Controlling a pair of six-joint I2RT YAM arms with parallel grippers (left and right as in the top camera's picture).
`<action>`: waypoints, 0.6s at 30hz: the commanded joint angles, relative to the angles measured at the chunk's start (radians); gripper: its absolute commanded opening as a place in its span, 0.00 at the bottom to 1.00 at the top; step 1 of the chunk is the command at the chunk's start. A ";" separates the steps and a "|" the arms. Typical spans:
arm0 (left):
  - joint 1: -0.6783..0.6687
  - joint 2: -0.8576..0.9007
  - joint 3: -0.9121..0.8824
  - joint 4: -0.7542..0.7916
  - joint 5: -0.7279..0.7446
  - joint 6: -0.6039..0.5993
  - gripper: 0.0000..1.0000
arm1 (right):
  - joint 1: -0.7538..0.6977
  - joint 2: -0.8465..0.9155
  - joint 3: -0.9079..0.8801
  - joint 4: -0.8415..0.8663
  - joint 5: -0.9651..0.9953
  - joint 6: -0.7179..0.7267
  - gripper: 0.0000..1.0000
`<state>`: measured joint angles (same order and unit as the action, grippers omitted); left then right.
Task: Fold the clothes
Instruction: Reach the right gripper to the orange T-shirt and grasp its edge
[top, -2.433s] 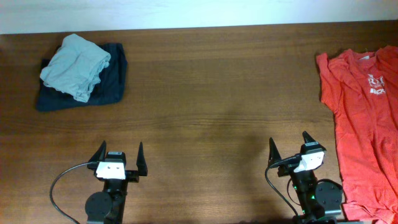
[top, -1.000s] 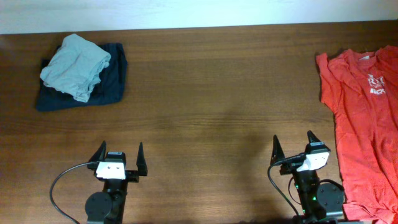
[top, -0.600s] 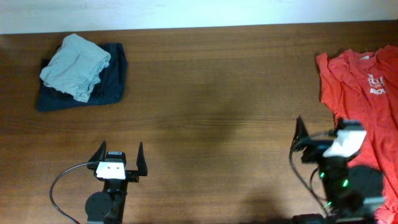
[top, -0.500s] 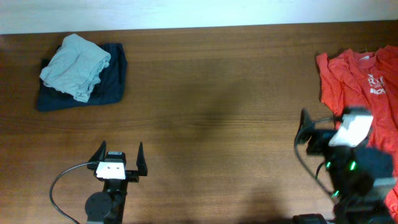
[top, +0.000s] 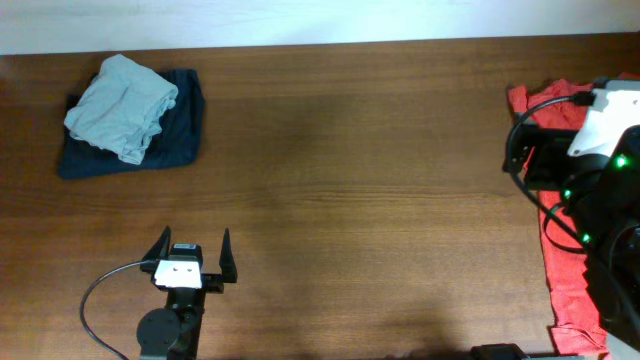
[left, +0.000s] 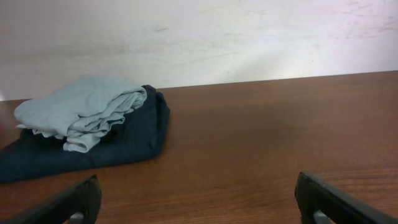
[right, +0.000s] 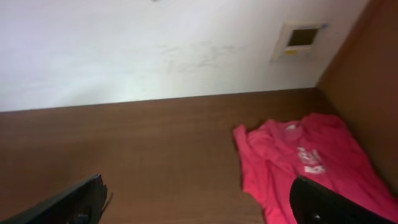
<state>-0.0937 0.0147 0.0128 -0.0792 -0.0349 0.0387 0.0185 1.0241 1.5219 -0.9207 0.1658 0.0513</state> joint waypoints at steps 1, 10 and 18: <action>-0.004 -0.007 -0.004 -0.001 -0.010 0.016 0.99 | -0.045 0.070 0.016 -0.017 0.067 0.018 0.99; -0.004 -0.007 -0.004 -0.001 -0.010 0.016 0.99 | -0.223 0.396 0.062 0.041 0.014 0.017 0.94; -0.004 -0.007 -0.004 -0.001 -0.010 0.016 0.99 | -0.329 0.686 0.100 0.172 -0.008 -0.001 0.92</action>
<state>-0.0937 0.0147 0.0128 -0.0792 -0.0345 0.0387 -0.2897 1.6485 1.5955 -0.7700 0.1673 0.0540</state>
